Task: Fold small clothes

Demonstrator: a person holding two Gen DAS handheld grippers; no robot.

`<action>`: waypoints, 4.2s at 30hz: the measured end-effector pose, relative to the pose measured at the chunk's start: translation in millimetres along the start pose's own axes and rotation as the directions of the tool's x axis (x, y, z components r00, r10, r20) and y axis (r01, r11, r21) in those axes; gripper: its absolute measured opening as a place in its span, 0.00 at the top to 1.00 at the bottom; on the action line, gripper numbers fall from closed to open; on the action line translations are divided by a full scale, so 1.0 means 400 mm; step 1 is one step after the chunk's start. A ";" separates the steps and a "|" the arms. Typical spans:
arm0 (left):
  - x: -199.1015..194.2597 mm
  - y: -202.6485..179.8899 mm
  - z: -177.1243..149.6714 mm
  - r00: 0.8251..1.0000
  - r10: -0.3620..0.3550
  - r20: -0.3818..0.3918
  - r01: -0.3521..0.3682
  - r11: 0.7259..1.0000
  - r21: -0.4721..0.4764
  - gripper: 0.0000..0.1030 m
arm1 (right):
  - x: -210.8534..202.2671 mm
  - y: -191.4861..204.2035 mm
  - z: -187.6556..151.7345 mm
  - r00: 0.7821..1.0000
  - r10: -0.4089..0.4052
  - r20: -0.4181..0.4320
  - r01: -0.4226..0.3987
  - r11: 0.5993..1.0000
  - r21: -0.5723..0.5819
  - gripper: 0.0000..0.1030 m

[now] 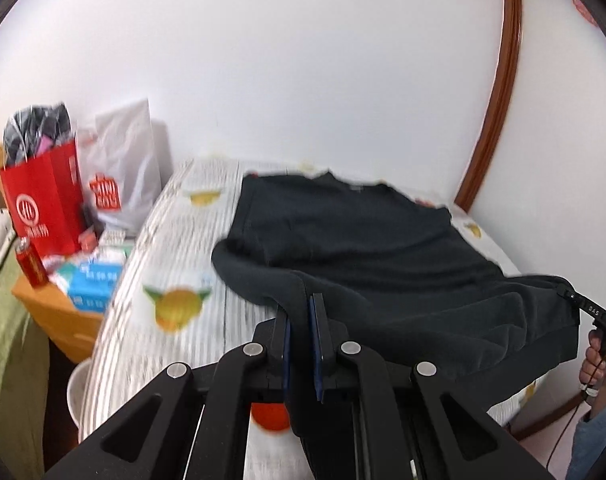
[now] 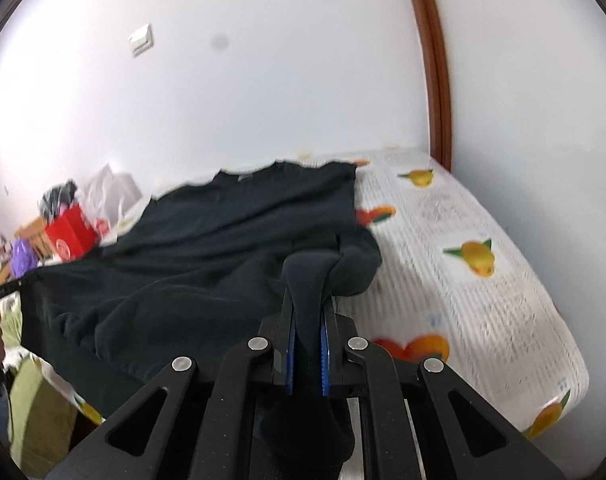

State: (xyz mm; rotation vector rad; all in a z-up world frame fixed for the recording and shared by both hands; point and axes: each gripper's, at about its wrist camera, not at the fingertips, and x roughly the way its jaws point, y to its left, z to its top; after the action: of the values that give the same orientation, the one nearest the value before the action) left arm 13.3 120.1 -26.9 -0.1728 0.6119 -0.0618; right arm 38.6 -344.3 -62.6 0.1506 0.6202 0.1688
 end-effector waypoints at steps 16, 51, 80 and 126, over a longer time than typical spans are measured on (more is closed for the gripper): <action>0.258 0.021 0.209 0.995 0.098 0.013 -0.095 0.988 -0.119 0.92 | 0.255 -0.027 0.275 0.987 0.158 0.039 -0.162 0.970 0.179 0.91; 0.412 0.175 0.106 0.975 0.155 -0.161 -0.178 0.973 -0.143 0.52 | 0.457 -0.157 0.182 0.974 -0.033 -0.225 0.059 0.992 0.110 0.54; 0.304 0.117 -0.068 0.966 -0.011 -0.258 -0.017 0.994 -0.108 0.87 | 0.319 -0.120 0.026 0.965 -0.012 -0.261 0.050 0.989 0.142 0.87; 0.237 0.009 0.018 0.962 -0.222 -0.159 0.187 0.960 -0.209 0.92 | 0.181 0.008 0.145 0.999 0.033 -0.011 -0.031 0.986 0.165 0.93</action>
State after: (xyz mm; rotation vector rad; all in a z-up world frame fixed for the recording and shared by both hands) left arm 94.8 114.4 -75.2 -0.4217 0.7809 -0.2221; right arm 130.2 -331.6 -56.2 0.3196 0.6455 0.1498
